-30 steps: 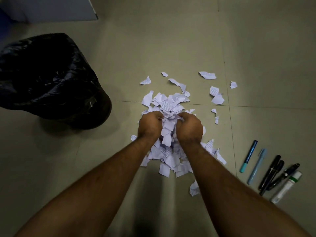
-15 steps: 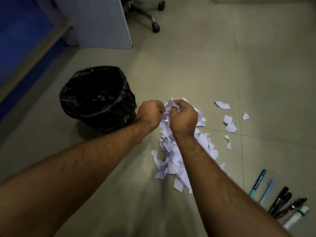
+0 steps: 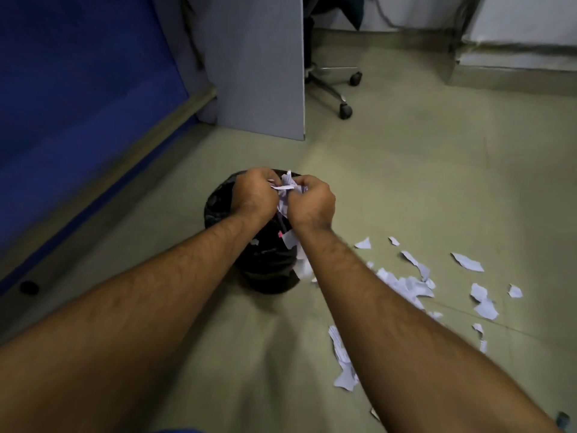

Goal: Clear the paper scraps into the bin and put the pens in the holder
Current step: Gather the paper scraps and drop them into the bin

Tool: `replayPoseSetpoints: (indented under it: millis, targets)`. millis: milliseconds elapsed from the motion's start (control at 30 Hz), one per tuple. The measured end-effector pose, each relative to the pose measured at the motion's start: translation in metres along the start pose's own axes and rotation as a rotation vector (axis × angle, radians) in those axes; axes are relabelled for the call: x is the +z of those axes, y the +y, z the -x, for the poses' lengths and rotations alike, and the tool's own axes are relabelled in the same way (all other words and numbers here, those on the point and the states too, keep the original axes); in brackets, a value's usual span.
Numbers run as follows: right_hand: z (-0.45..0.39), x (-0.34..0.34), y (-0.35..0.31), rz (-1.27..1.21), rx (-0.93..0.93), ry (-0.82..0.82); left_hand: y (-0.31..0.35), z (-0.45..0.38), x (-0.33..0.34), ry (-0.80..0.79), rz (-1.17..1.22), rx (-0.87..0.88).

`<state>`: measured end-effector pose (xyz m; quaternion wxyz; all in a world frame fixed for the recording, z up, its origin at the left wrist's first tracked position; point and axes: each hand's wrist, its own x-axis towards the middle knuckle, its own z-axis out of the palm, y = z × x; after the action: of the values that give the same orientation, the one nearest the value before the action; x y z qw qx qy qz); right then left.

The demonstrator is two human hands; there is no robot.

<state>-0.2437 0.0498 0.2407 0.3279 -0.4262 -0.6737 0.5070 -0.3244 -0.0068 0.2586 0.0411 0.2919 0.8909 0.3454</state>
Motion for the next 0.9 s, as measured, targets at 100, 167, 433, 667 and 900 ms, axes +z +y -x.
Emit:
replayPoseSetpoints:
  millis: [100, 167, 433, 667, 900]
  targets:
    - [-0.008, 0.027, -0.004, 0.139, -0.020, -0.095, -0.020, -0.012, -0.009, 0.050, -0.018, -0.061]
    - [-0.014, 0.041, 0.001, 0.317, -0.007, -0.204, -0.035, -0.017, -0.009, 0.027, -0.029, -0.130]
    - [-0.016, 0.055, 0.029, 0.631, 0.029, -0.378, -0.067, -0.007, 0.023, -0.184, -0.135, -0.064]
    - [-0.018, 0.048, 0.009, 0.384, -0.013, -0.208, -0.057, -0.003, 0.016, -0.111, -0.163, -0.011]
    - [-0.014, 0.012, 0.000, 0.039, -0.067, 0.071, -0.004, 0.014, 0.010, -0.040, -0.022, 0.045]
